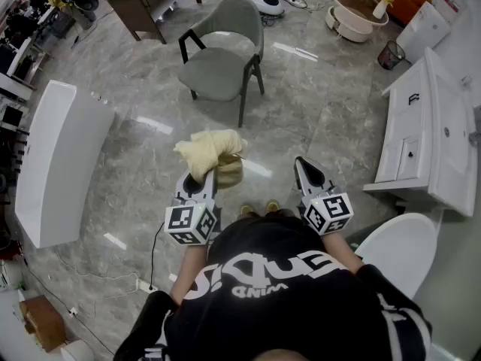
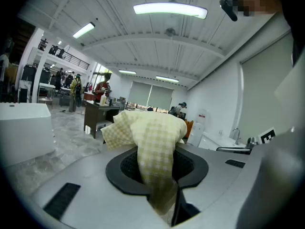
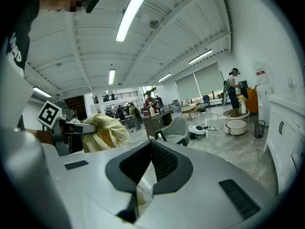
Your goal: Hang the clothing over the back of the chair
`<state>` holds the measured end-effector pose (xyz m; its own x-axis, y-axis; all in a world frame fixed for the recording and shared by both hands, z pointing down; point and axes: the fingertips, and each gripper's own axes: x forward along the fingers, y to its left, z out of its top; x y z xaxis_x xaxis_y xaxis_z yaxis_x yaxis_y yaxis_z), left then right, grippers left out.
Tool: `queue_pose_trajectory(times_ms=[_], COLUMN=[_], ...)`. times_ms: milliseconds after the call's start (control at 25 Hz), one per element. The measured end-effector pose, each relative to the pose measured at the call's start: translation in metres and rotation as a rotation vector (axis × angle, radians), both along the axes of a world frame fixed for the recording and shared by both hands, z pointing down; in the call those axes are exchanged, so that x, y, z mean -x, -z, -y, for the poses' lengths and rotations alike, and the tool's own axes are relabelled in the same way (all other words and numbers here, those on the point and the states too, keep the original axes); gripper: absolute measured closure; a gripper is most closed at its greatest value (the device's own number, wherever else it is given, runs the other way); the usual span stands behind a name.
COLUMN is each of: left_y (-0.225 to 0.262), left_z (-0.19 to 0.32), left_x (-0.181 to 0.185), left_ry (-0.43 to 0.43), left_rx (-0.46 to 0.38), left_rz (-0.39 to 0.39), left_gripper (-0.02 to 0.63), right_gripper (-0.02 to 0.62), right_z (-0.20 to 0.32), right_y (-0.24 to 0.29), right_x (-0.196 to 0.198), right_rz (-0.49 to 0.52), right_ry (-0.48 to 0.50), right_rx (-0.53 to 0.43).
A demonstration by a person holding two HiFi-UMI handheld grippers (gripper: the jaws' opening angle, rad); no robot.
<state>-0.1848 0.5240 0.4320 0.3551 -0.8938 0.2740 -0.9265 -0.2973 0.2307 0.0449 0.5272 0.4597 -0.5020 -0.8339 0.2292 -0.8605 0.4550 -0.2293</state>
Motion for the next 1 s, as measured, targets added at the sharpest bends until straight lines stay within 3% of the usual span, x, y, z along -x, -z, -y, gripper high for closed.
queue_pose_trajectory(times_ms=[320,760,1000], left_y=[0.0,-0.013,-0.012], left_z=[0.006,0.018,0.045], left_x=[0.008,0.022,0.028], left_ry=[-0.03,-0.08,-0.076], left_rx=[-0.011,-0.007,-0.011], left_rz=[-0.005,-0.016,-0.021], left_gripper=[0.491,0.491,0.491], right_gripper=[0.58,0.58,0.58], right_z=[0.003,0.011,0.036], right_y=[0.006,-0.007,-0.006], right_x=[0.014,0.005,0.015], right_rz=[0.028,0.046,0.047], right_ry=[-0.015,-0.145,-0.137], right_rx=[-0.023,-0.022,-0.035])
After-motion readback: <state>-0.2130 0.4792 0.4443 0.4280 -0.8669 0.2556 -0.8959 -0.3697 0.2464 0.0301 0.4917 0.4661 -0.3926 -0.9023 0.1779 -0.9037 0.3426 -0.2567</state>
